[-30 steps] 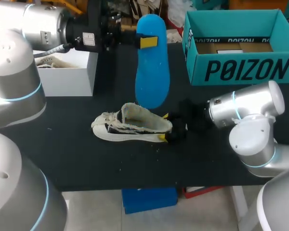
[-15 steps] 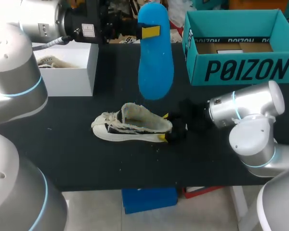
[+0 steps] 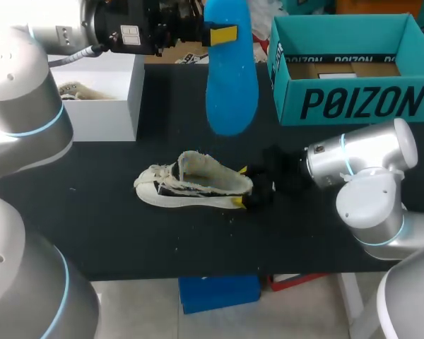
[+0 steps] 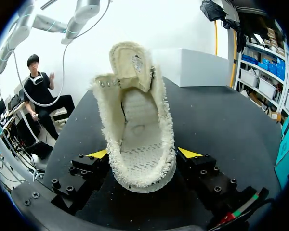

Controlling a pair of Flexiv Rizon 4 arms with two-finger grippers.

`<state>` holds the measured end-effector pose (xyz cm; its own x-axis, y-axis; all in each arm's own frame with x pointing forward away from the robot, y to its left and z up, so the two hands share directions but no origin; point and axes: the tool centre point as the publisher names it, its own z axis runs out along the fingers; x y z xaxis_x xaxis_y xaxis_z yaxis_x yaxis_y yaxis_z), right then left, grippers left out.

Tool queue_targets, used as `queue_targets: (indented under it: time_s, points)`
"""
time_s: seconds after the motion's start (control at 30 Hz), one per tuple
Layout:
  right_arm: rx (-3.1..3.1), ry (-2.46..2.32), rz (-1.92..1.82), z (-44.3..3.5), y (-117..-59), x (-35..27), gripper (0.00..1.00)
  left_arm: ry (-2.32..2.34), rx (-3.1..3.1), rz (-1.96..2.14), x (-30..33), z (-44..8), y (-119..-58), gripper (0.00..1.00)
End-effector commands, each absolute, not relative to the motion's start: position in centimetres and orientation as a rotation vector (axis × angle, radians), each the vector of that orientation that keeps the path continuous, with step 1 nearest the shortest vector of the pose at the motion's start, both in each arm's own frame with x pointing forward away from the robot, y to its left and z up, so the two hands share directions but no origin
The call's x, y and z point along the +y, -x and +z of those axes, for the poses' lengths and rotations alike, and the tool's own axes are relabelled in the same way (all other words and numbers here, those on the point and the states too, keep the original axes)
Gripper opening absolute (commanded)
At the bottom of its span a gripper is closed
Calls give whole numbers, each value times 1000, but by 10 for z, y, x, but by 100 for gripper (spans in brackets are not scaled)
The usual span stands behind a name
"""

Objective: Take the shoe out of the shoebox, open the shoe tongue, remove and reinsert the insole, then place the shoe into the shoebox

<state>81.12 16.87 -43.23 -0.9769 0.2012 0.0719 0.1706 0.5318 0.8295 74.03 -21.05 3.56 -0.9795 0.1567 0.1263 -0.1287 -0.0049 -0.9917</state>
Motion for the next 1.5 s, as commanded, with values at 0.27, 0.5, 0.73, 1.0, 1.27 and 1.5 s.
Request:
queue_targets:
  time_s: [0.27,0.5,0.73,1.0,1.27,1.5]
  points:
    - [2844,-310,1289,-417,-808,156,100,27,-2068,2093,-212,36,-740,0]
    - [2949,-234,1075,-404,-808,150,100,27,-2068,2093,-212,36,-740,0]
    - [3065,-155,773,-395,-808,149,100,27,-2068,2093,-212,36,-740,0]
    - [3117,-143,446,-390,-807,149,100,27,-2068,2093,-212,36,-740,0]
    - [3137,-134,291,-388,-806,150,100,27,-2068,2093,-212,36,-740,0]
    - [3163,-96,264,-391,-809,154,100,27,-2068,2093,-212,36,-740,0]
